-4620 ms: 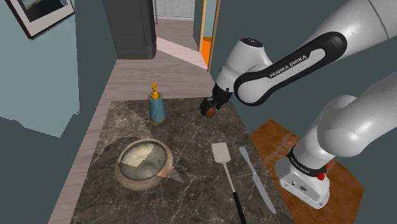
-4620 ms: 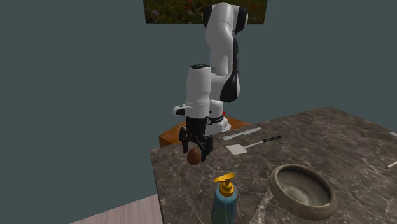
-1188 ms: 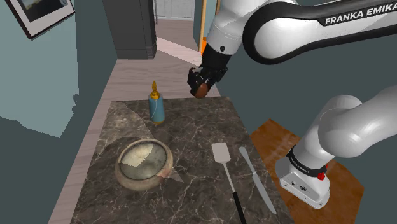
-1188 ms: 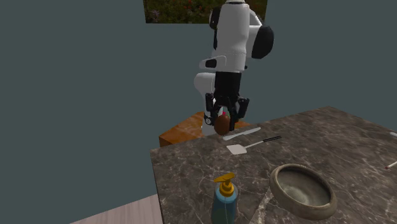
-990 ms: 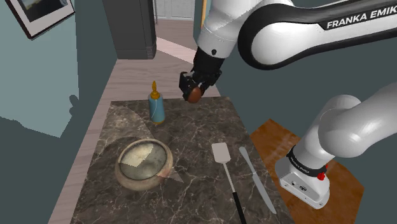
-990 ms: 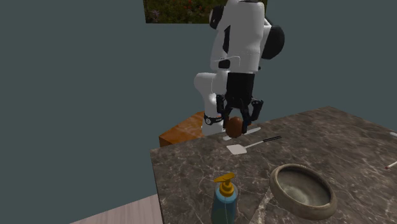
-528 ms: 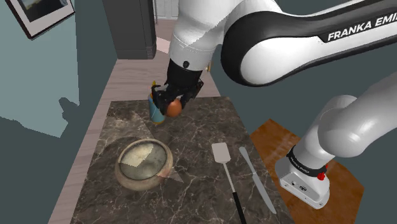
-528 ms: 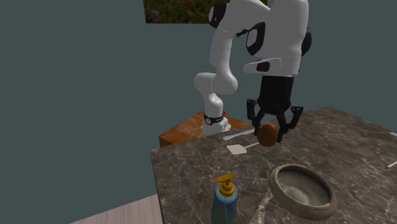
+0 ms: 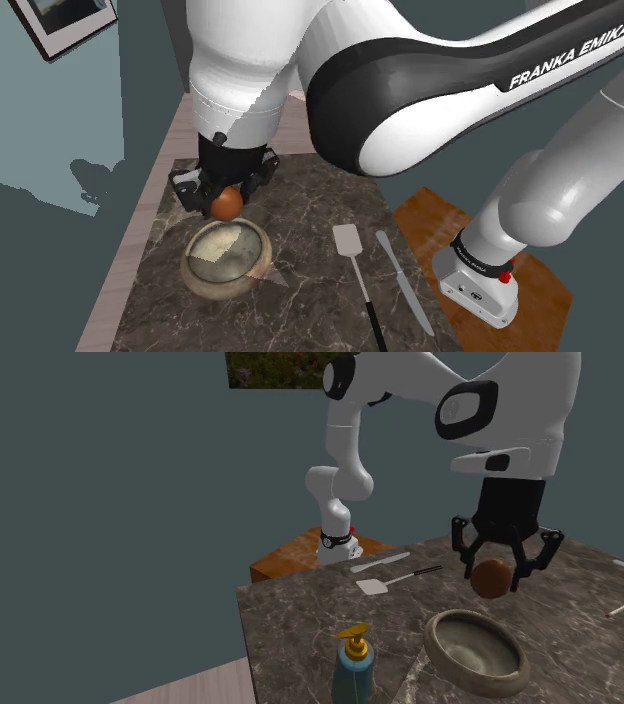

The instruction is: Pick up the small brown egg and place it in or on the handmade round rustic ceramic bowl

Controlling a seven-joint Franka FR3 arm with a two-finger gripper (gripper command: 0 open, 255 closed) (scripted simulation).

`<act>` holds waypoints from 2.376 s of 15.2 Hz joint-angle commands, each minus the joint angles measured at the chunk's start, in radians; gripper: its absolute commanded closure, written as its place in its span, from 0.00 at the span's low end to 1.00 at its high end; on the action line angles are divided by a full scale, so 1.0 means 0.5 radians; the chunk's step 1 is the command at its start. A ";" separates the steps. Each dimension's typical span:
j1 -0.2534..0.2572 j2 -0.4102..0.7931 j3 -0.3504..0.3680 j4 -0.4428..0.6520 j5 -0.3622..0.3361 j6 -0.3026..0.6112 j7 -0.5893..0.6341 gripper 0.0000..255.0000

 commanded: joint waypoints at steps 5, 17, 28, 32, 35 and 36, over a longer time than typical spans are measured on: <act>0.011 0.151 0.054 -0.017 -0.171 0.097 0.163 1.00; 0.027 0.288 0.055 -0.162 -0.357 0.306 0.316 1.00; 0.027 0.288 0.055 -0.162 -0.357 0.306 0.316 0.00; 0.010 0.050 0.060 -0.095 -0.077 0.117 0.128 0.00; 0.014 0.050 0.056 -0.095 -0.078 0.117 0.128 0.00; 0.014 0.050 0.056 -0.095 -0.078 0.117 0.128 0.00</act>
